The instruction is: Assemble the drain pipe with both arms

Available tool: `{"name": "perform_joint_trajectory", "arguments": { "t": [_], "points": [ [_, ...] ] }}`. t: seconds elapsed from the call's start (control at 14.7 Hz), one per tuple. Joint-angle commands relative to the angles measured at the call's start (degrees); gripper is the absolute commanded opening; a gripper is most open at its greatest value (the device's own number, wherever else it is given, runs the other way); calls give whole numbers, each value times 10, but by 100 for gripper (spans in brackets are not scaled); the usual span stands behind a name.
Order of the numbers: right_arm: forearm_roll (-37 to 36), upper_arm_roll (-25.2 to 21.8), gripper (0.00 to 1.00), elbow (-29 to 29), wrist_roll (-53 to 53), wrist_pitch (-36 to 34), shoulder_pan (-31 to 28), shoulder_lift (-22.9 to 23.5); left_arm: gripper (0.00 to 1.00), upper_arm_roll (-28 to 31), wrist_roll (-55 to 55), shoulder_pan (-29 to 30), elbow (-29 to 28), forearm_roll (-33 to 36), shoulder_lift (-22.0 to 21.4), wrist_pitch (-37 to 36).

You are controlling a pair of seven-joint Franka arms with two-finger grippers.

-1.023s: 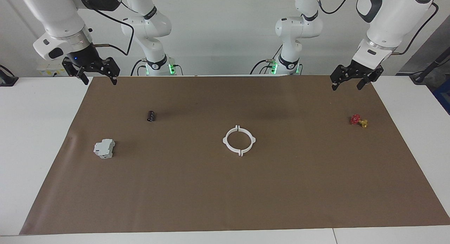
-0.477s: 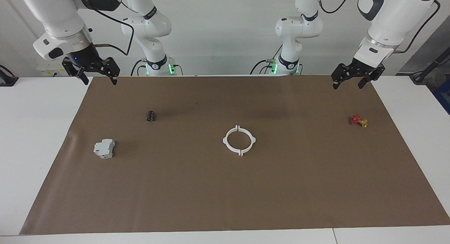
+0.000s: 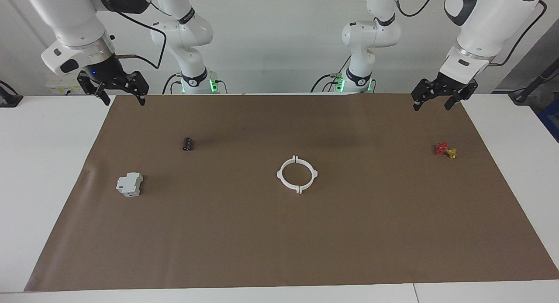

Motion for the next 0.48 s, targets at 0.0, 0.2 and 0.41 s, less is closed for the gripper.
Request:
{"name": "perform_joint_trajectory", "arguments": {
  "t": [0.0,0.2,0.41],
  "points": [
    [-5,3,100,-19,5,10,-4,-16,100,-2,-4,4,-5,-7,-4,3],
    [-5,3,100,-19,6,10,-3,-16,100,-3,-4,4,-5,-7,-4,4],
    [-5,3,100,-19,6,10,-3,-16,100,-6,-5,4,-5,-7,-4,11]
  ]
}}
